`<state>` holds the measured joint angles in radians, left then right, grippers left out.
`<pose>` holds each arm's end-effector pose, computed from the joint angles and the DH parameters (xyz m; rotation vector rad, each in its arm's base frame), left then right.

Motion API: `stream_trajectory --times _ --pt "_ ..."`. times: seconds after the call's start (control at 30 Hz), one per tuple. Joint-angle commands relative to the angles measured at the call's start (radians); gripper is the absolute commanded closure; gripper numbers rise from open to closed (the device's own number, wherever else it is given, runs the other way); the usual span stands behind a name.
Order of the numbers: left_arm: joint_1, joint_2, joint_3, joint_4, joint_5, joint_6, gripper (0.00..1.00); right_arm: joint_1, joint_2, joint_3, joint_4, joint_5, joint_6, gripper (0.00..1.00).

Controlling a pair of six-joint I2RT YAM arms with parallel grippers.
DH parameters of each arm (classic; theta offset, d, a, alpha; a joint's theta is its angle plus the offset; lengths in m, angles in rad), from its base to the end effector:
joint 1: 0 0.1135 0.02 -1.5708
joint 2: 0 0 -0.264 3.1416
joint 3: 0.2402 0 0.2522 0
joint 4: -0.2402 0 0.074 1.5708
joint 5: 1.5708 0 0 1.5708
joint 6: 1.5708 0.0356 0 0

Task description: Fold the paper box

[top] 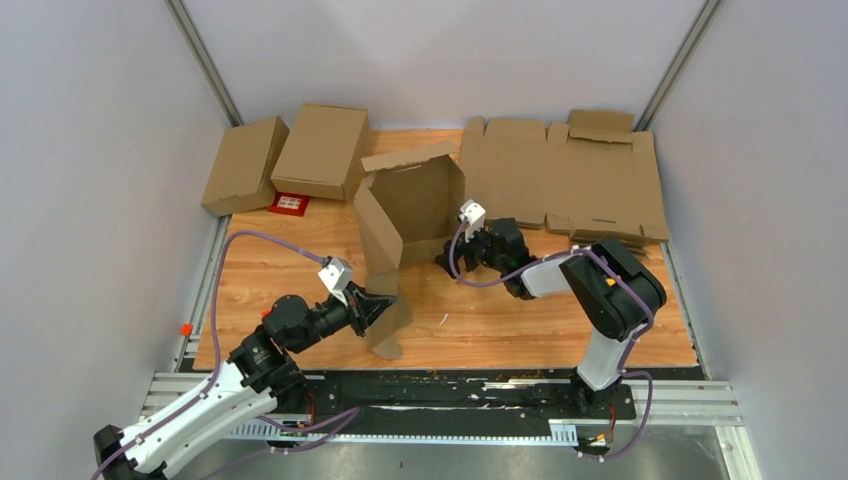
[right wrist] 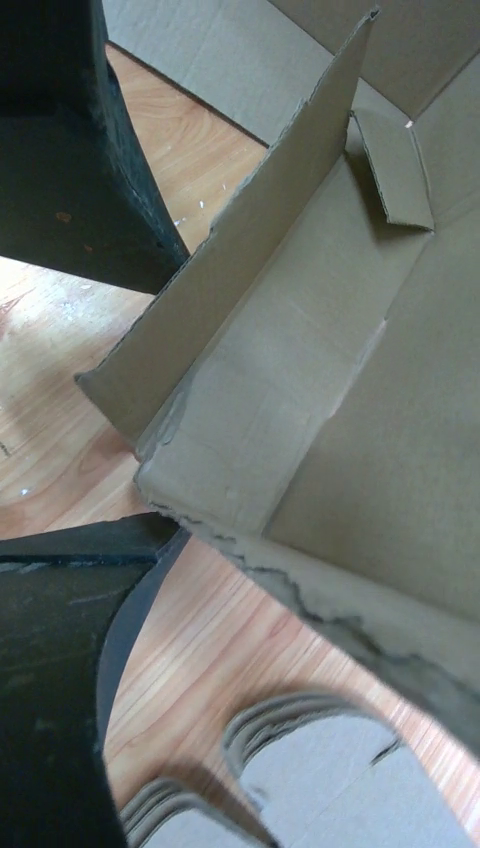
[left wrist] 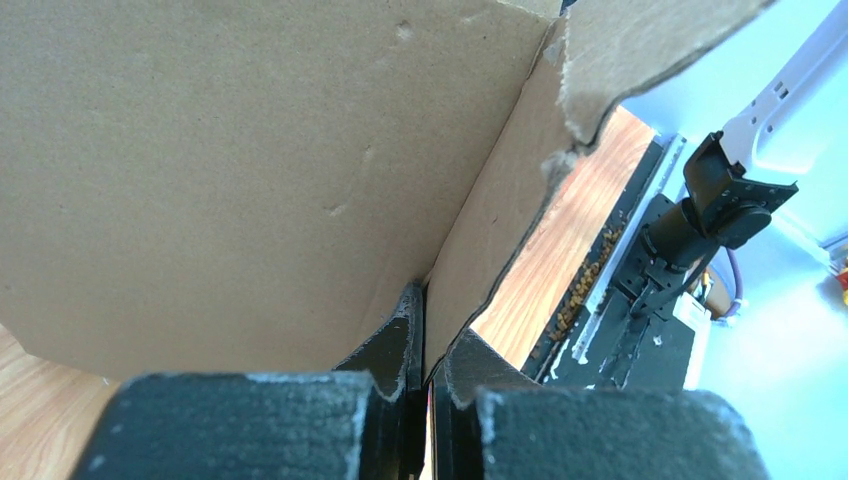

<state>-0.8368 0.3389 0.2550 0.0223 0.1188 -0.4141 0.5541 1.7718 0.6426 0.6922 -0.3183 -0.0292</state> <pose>0.0835 -0.0988 0.2338 0.4593 1.6779 -1.0398 0.2742 0.1828 0.1307 -0.7840 1.8887 0.6514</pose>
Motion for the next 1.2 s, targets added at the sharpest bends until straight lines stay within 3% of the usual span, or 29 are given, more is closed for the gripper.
stream_trajectory --times 0.0,0.2,0.37,0.47,0.7,0.93,1.03,1.17 --pt "0.002 0.042 -0.023 -0.06 0.023 -0.038 0.98 0.032 0.038 0.052 0.04 -0.04 -0.003 0.26" --pt "0.002 0.064 -0.029 -0.027 0.045 -0.047 0.98 0.057 0.051 0.048 0.057 0.022 0.045 0.53" --pt "0.002 0.068 -0.025 -0.028 0.041 -0.047 0.97 0.057 0.06 0.044 0.066 0.078 0.107 0.55" --pt "0.002 0.068 -0.02 -0.039 0.023 -0.057 0.93 0.059 0.066 0.05 0.072 0.085 0.12 0.51" --pt "0.002 0.023 0.047 -0.124 -0.005 -0.058 0.6 0.061 0.056 0.06 0.063 0.097 0.121 0.37" --pt "0.002 -0.003 0.226 -0.352 -0.103 -0.018 0.42 0.061 0.063 0.079 0.063 0.082 0.117 0.25" --pt "0.002 0.0 0.325 -0.525 -0.207 -0.02 0.21 0.061 0.063 0.083 0.057 0.087 0.114 0.16" --pt "0.002 0.004 0.429 -0.657 -0.317 -0.026 0.2 0.062 0.062 0.093 0.039 0.095 0.112 0.1"
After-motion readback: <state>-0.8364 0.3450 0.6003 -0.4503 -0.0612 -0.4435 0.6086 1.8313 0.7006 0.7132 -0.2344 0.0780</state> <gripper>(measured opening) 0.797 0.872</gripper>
